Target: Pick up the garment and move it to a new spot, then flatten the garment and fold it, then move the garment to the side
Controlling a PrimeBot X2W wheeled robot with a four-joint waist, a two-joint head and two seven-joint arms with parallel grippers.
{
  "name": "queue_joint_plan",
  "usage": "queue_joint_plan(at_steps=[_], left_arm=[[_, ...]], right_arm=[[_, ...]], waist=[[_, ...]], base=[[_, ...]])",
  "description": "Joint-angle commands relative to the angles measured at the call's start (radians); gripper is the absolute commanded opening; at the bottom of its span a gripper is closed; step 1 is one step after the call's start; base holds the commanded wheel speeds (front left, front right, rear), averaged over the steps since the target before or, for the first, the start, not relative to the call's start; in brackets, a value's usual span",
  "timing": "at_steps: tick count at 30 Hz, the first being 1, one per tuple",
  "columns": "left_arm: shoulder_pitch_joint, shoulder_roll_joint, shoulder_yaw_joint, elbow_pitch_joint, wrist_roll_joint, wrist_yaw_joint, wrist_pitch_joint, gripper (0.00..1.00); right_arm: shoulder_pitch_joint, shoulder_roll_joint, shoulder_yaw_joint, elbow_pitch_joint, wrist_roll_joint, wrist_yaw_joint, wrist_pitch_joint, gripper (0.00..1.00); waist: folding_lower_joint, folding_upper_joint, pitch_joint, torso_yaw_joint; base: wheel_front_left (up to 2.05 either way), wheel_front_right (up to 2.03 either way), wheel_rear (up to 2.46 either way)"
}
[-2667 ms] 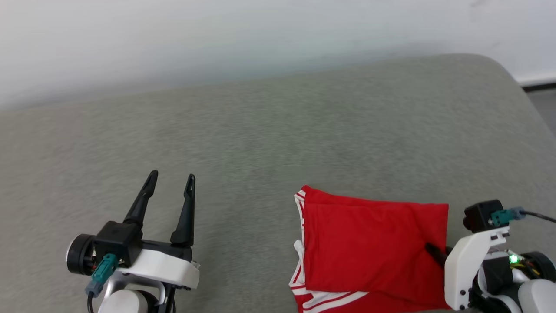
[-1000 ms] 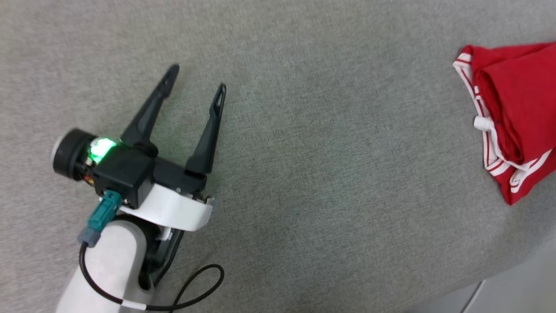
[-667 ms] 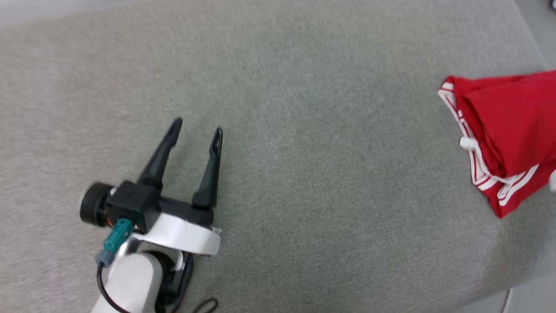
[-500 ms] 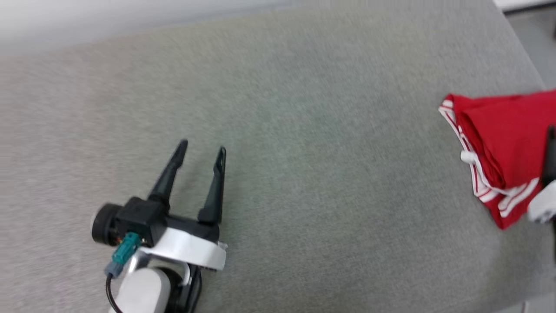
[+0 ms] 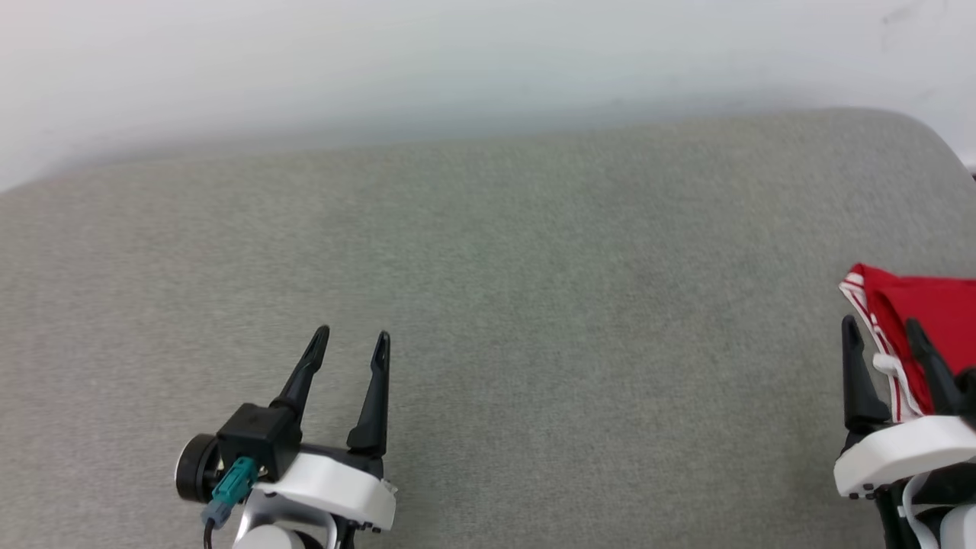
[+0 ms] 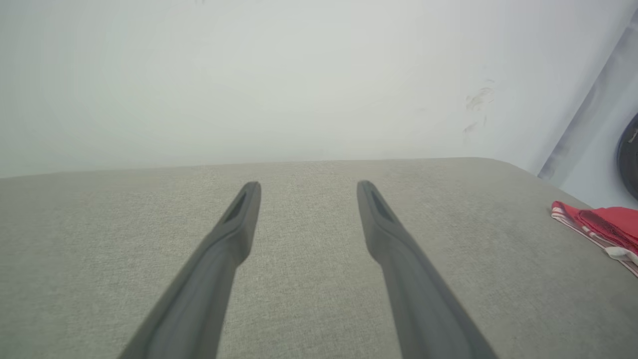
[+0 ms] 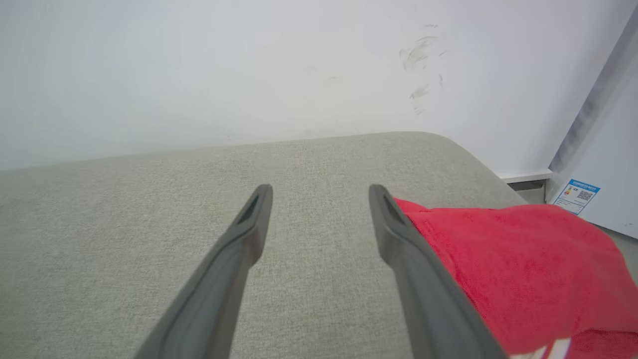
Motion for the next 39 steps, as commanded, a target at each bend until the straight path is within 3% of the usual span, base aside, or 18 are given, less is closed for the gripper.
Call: queue_joint_plan(at_steps=[1, 9, 18, 39], left_arm=[[0.020, 0.003, 0.007, 0.007, 0.001, 0.009, -0.005, 1.00], [0.085, 0.023, 0.034, 0.027, 0.002, 0.044, -0.008, 1.00], [0.129, 0.035, 0.035, 0.030, -0.008, 0.049, -0.010, 1.00], [0.112, 0.047, 0.020, 0.037, -0.013, 0.049, -0.011, 1.00]], right_arm=[[0.026, 0.006, 0.009, -0.024, 0.002, -0.001, 0.007, 1.00], [0.136, 0.029, 0.076, -0.175, -0.010, -0.001, 0.046, 1.00], [0.250, 0.038, 0.097, -0.308, -0.018, -0.001, 0.098, 1.00], [0.260, 0.039, 0.120, -0.338, -0.003, -0.001, 0.111, 1.00]], waist=[[0.0002, 0.0000, -0.047, 0.043], [0.0002, 0.0000, -0.110, 0.060], [0.0002, 0.0000, -0.144, 0.057], [0.0002, 0.0000, -0.137, 0.060]], base=[[0.00, 0.00, 0.00], [0.00, 0.00, 0.00], [0.00, 0.00, 0.00], [0.00, 0.00, 0.00]])
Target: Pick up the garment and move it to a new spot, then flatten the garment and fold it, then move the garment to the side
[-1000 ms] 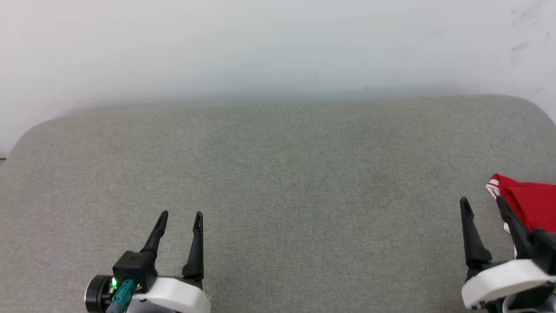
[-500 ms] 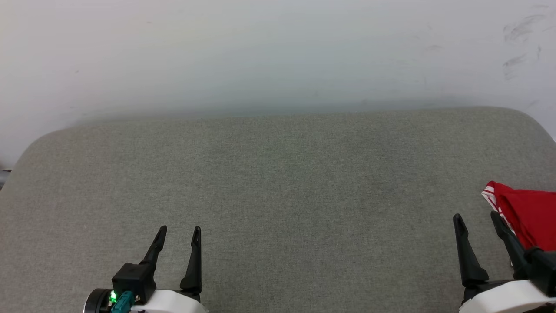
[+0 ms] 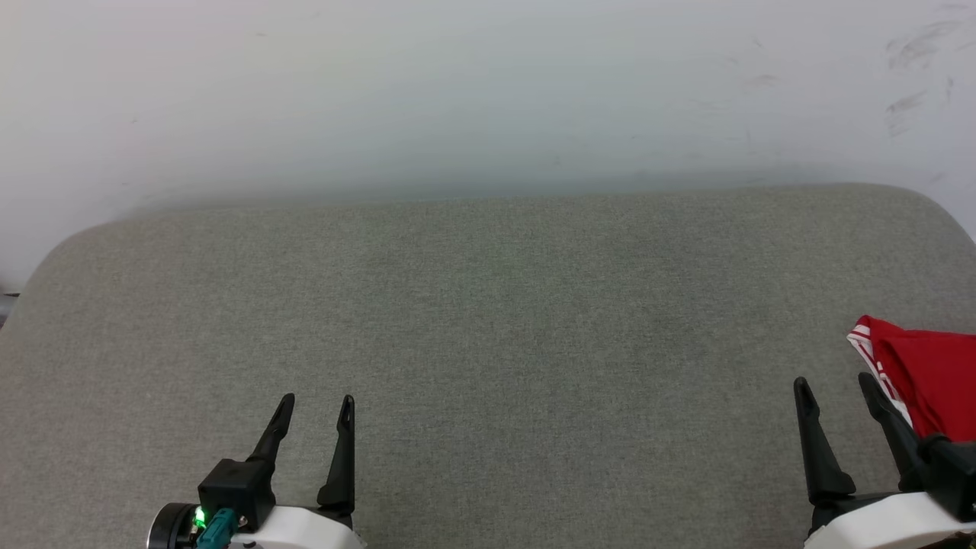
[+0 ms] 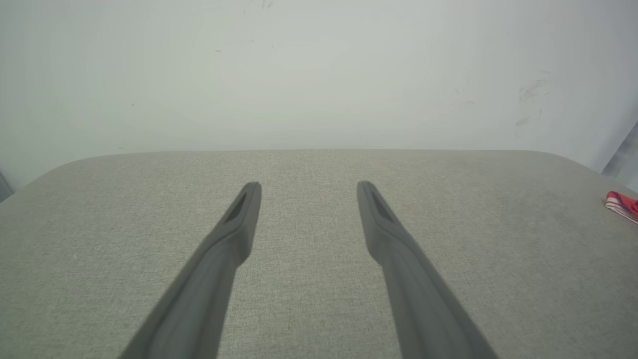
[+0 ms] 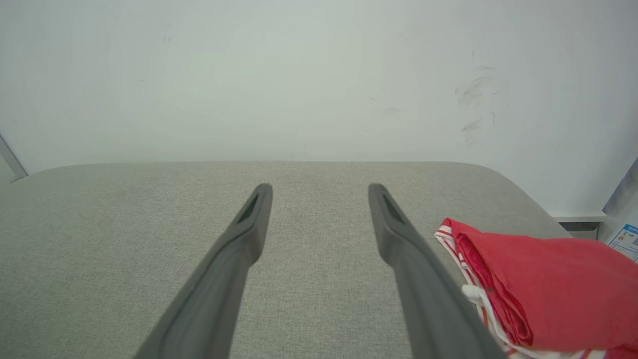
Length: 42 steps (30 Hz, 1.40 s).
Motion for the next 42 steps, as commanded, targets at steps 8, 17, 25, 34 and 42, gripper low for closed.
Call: queue_joint_plan(at_steps=[8, 17, 25, 34, 42], left_arm=[[0.011, -0.007, -0.006, 0.015, -0.007, -0.001, 0.001, 0.00], [-0.001, -0.022, 0.028, 0.029, -0.148, -0.024, 0.036, 0.00], [-0.018, -0.034, 0.062, 0.045, -0.280, -0.048, 0.070, 0.00], [-0.035, -0.049, 0.097, 0.061, -0.415, -0.072, 0.105, 0.00], [-0.049, -0.061, 0.126, 0.070, -0.522, -0.092, 0.133, 0.00]], right_arm=[[0.003, 0.000, 0.001, 0.027, 0.006, 0.000, -0.002, 0.00], [-0.023, -0.006, 0.007, 0.073, 0.173, 0.000, -0.001, 0.00], [-0.052, -0.012, 0.012, 0.117, 0.329, 0.000, 0.001, 0.00], [-0.080, -0.017, 0.016, 0.161, 0.485, 0.000, 0.003, 0.00], [-0.103, -0.020, 0.018, 0.196, 0.611, 0.000, 0.007, 0.00]], waist=[[0.0000, 0.0000, 0.002, 0.001], [0.0000, 0.0000, 0.003, 0.003], [0.0000, 0.0000, 0.005, 0.005], [0.0000, 0.0000, 0.006, 0.007], [0.0000, 0.0000, 0.008, 0.009]], base=[[0.00, 0.00, 0.00], [0.00, 0.00, 0.00], [0.00, 0.00, 0.00], [0.00, 0.00, 0.00], [0.00, 0.00, 0.00]])
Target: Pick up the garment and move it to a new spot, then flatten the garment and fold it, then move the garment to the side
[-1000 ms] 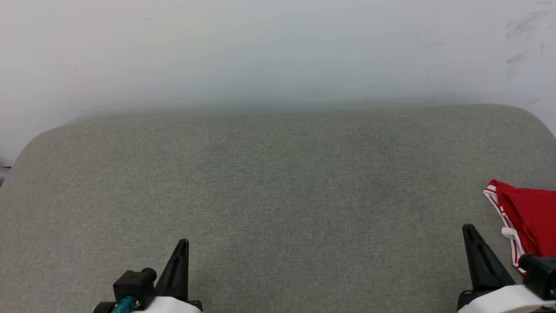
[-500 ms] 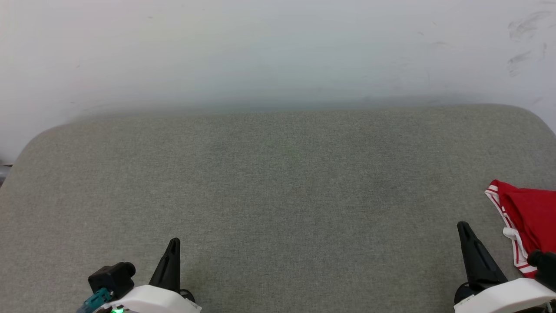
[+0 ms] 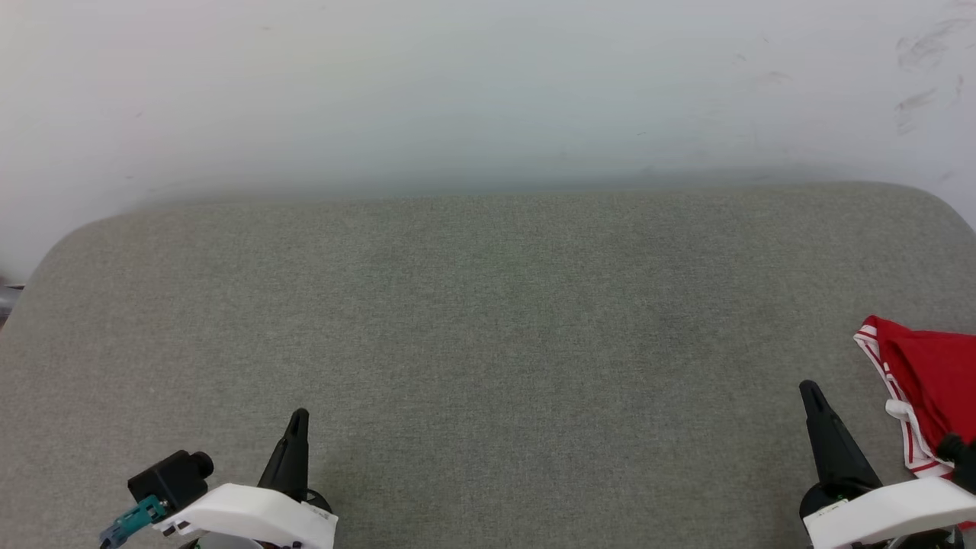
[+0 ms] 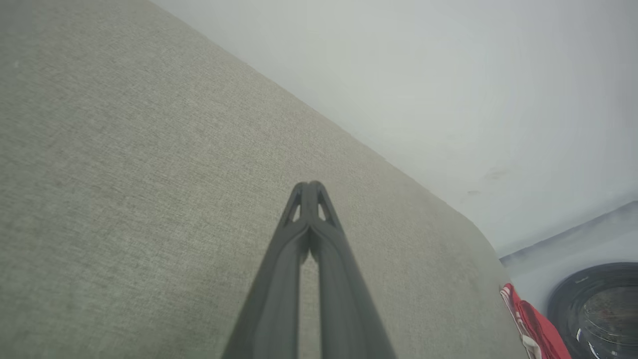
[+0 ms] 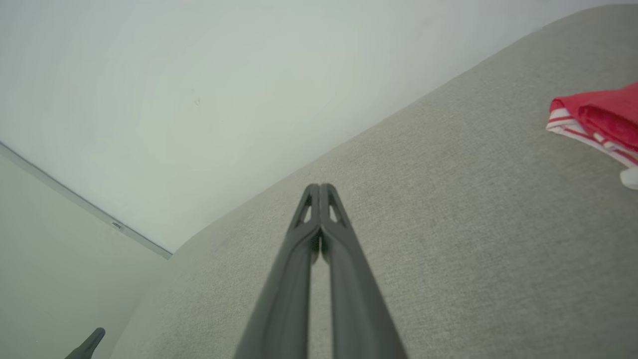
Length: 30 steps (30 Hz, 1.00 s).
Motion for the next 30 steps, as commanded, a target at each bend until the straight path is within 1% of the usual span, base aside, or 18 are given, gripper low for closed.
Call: queue_joint_plan(at_steps=[1, 14, 15, 30], left_arm=[[-0.030, -0.002, 0.014, -0.008, -0.029, -0.008, 0.007, 0.00], [-0.048, -0.021, 0.057, 0.006, -0.183, -0.036, 0.049, 0.00], [-0.051, -0.025, 0.067, 0.009, -0.215, -0.043, 0.059, 0.00], [-0.069, -0.043, 0.111, 0.024, -0.364, -0.070, 0.101, 0.00]], right_arm=[[-0.033, -0.009, 0.001, -0.001, 0.036, 0.000, 0.002, 0.00], [-0.064, -0.012, 0.001, 0.050, 0.215, 0.000, 0.008, 0.00], [-0.071, -0.012, 0.001, 0.060, 0.252, 0.000, 0.010, 0.00], [-0.102, -0.013, -0.001, 0.111, 0.426, 0.000, 0.018, 0.00]], waist=[[-0.0001, 0.0000, 0.000, 0.000], [-0.0001, 0.0000, 0.003, 0.004], [-0.0001, 0.0000, 0.003, 0.004], [-0.0001, 0.0000, 0.006, 0.008]], base=[[0.00, 0.00, 0.00], [0.00, 0.00, 0.00], [0.00, 0.00, 0.00], [0.00, 0.00, 0.00]])
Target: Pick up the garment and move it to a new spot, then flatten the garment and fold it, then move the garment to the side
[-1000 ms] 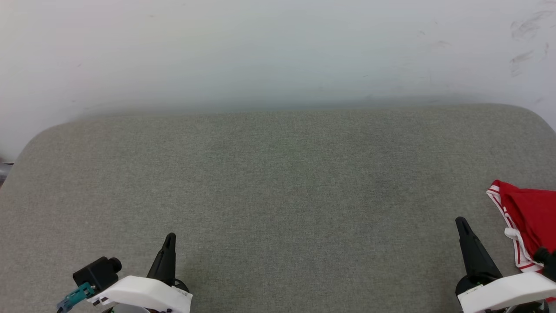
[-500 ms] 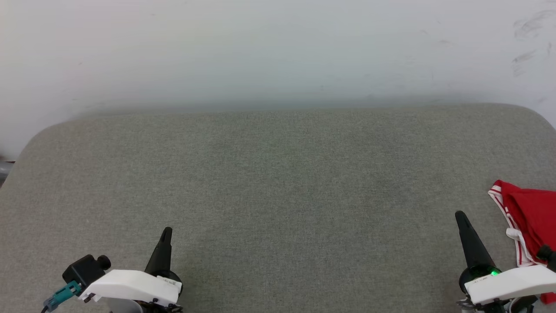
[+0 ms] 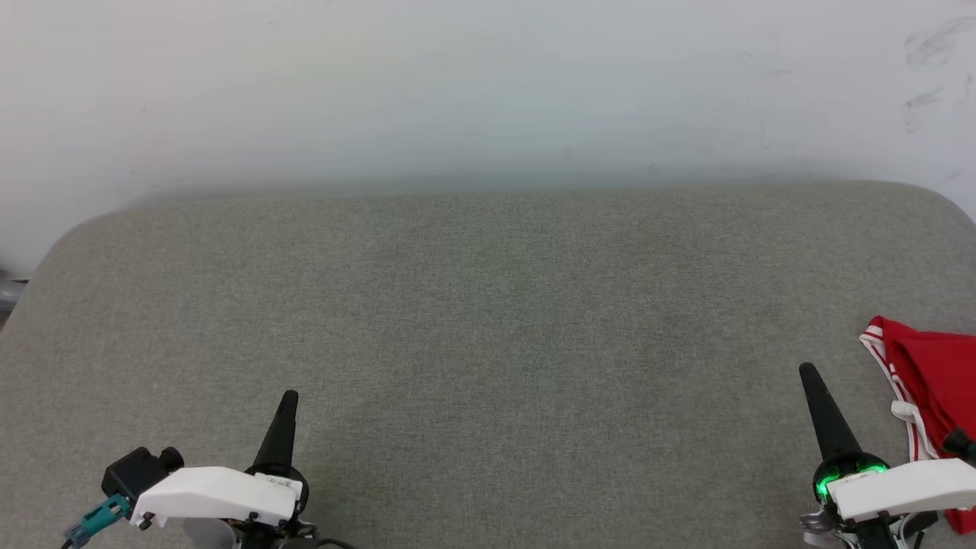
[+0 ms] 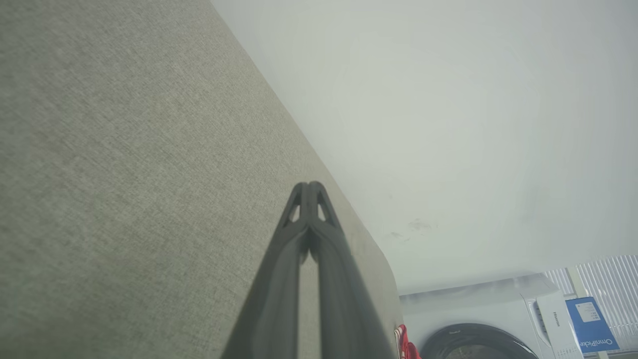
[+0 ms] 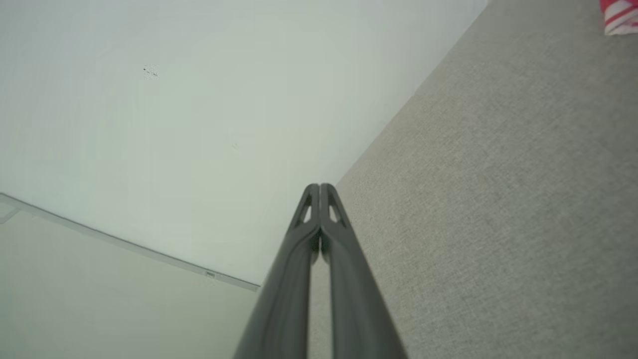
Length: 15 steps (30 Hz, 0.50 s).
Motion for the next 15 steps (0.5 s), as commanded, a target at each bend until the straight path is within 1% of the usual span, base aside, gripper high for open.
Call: queue_joint_plan(at_steps=[1, 15], left_arm=[[-0.023, 0.000, 0.011, -0.003, -0.025, -0.009, 0.007, 0.00], [-0.038, -0.018, 0.047, 0.009, -0.145, -0.032, 0.043, 0.00]], right_arm=[[-0.025, -0.006, -0.001, 0.001, 0.030, 0.000, 0.003, 0.00], [-0.050, -0.006, -0.004, 0.042, 0.169, 0.000, 0.010, 0.00]], waist=[[-0.0001, 0.0000, 0.000, 0.000], [-0.0001, 0.0000, 0.003, 0.004]], base=[[0.00, 0.00, 0.00], [0.00, 0.00, 0.00]])
